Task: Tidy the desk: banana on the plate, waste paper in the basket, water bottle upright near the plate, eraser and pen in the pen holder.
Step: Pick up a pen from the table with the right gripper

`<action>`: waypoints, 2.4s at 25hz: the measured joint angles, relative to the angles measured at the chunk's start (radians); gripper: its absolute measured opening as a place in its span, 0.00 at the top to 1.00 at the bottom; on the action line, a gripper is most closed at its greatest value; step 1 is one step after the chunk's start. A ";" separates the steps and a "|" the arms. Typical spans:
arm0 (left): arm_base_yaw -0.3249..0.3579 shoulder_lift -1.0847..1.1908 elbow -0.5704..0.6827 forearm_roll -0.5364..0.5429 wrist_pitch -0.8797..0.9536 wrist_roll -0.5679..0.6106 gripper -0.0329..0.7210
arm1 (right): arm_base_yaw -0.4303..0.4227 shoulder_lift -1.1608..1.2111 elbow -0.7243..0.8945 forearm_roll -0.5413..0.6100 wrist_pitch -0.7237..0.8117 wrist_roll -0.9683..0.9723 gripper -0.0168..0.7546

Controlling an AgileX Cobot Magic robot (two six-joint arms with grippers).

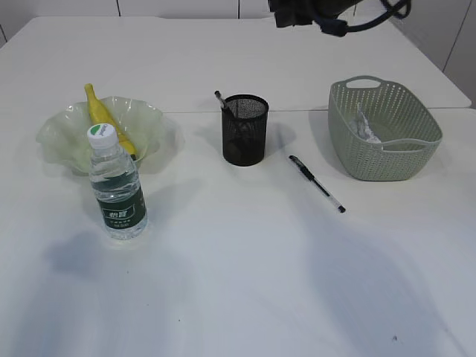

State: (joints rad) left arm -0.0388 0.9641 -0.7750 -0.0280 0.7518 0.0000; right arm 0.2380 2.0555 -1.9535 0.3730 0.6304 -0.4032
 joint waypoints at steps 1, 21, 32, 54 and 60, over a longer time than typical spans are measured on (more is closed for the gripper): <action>0.000 0.000 0.000 -0.005 0.000 0.000 0.38 | 0.000 -0.020 0.000 -0.038 0.022 0.035 0.73; 0.000 0.000 0.000 -0.022 0.022 0.000 0.38 | 0.000 0.003 -0.002 -0.302 0.353 0.203 0.73; 0.000 0.000 0.000 -0.022 0.026 0.000 0.38 | 0.000 0.171 -0.060 -0.322 0.357 0.205 0.73; 0.000 0.000 0.000 -0.022 0.031 0.000 0.39 | 0.000 0.320 -0.103 -0.300 0.356 0.209 0.56; 0.000 0.000 0.000 -0.022 0.031 0.000 0.39 | 0.000 0.333 -0.103 -0.298 0.344 0.209 0.56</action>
State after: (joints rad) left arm -0.0388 0.9641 -0.7750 -0.0497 0.7830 0.0000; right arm 0.2380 2.3882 -2.0562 0.0752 0.9741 -0.1946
